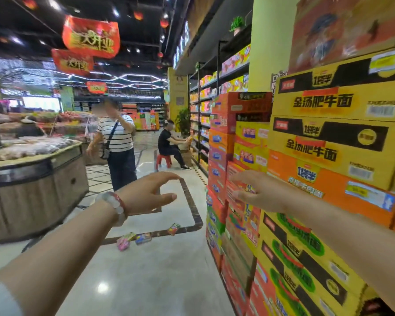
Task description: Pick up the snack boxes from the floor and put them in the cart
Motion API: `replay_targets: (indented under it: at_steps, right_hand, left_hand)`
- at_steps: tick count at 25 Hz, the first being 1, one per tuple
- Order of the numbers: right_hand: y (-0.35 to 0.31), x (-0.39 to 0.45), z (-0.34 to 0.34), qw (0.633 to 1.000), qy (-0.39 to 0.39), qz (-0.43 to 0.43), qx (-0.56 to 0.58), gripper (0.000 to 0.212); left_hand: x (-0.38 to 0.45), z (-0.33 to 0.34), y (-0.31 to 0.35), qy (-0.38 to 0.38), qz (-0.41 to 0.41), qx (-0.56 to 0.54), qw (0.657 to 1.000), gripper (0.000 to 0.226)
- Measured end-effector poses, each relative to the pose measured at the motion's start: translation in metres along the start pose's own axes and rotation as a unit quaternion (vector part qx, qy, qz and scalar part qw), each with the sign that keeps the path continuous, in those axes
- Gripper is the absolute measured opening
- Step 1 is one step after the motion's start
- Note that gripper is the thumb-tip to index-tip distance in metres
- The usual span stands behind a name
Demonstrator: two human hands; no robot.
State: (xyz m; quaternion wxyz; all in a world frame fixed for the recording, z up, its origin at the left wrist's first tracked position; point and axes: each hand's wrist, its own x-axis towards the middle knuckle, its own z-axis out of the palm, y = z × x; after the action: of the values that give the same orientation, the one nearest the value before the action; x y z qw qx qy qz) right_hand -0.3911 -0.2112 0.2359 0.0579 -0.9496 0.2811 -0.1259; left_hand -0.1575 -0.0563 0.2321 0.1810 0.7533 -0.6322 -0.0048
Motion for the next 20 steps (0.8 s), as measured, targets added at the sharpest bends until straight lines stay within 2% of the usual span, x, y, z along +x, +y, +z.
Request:
replay_targets:
  at_steps: [6, 10, 20]
  right_hand:
    - [0.019, 0.071, 0.017, 0.998, -0.022, -0.053, 0.031, 0.053]
    - [0.022, 0.125, 0.04, 0.996, -0.035, -0.062, 0.048, 0.056]
    - [0.019, 0.29, 0.091, 0.998, -0.035, -0.033, 0.042, 0.054]
  left_hand:
    - [0.033, 0.007, -0.024, 0.0, -0.06, 0.015, 0.998, 0.054]
    - [0.065, 0.014, -0.058, 0.01, -0.073, 0.016, 0.997, 0.053]
    - [0.178, 0.01, -0.204, -0.032, -0.07, 0.008, 0.997, 0.055]
